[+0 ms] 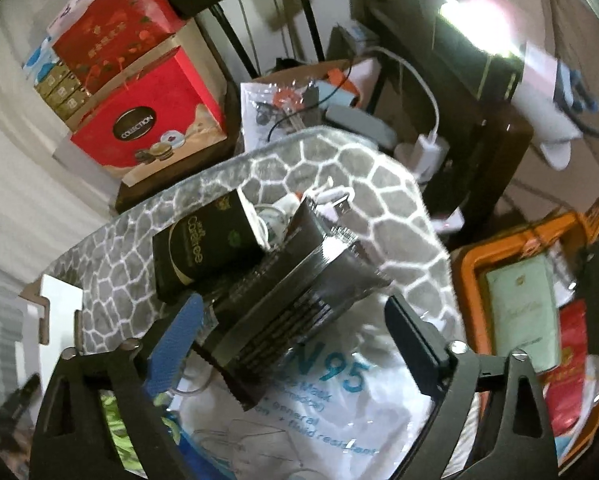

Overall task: Organize objects
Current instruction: 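Close the right gripper on the black snack pouch and lift it, then carry the black pouch into the box with the right gripper and release, then move the right gripper to the lime-green cable and grasp it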

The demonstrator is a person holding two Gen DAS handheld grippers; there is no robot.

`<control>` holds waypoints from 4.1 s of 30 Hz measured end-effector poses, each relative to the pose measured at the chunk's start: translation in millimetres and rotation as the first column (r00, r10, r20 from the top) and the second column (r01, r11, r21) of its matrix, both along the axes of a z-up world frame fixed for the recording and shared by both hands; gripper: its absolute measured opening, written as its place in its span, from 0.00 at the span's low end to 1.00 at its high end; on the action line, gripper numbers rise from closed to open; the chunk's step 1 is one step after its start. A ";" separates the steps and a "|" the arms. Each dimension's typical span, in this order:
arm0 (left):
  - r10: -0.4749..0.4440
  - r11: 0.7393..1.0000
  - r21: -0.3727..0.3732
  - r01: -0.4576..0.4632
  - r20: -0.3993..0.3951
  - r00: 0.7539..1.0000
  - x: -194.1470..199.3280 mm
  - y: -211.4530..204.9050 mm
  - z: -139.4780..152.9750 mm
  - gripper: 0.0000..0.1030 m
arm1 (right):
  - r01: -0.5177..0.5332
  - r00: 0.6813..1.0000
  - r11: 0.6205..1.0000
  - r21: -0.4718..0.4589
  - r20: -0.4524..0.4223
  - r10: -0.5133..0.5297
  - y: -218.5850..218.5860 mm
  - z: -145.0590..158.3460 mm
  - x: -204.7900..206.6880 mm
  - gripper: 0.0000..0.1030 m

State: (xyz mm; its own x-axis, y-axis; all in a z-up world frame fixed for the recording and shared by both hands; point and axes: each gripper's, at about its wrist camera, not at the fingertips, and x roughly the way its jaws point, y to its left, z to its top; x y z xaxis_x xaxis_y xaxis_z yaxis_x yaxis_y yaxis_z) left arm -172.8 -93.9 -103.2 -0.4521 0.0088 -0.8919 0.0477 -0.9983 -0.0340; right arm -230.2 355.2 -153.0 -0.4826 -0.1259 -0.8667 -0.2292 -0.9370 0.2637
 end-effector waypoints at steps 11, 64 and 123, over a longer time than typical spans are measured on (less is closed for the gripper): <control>-0.004 1.000 -0.010 0.004 0.001 1.000 -1.0 -0.8 -1.2 0.14 | 0.032 0.999 0.999 -0.022 0.031 -0.032 -7.3 -9.4 -11.2 0.66; -0.028 0.999 0.019 0.028 0.023 0.999 -6.4 -3.2 -1.3 0.13 | -0.533 0.845 0.846 -0.008 -0.058 0.532 -303.8 39.8 18.2 0.52; -0.019 0.999 0.032 0.018 0.031 0.999 -8.4 -5.6 -4.1 0.13 | -0.470 0.877 0.880 0.063 -0.075 0.474 -223.8 52.2 39.7 0.72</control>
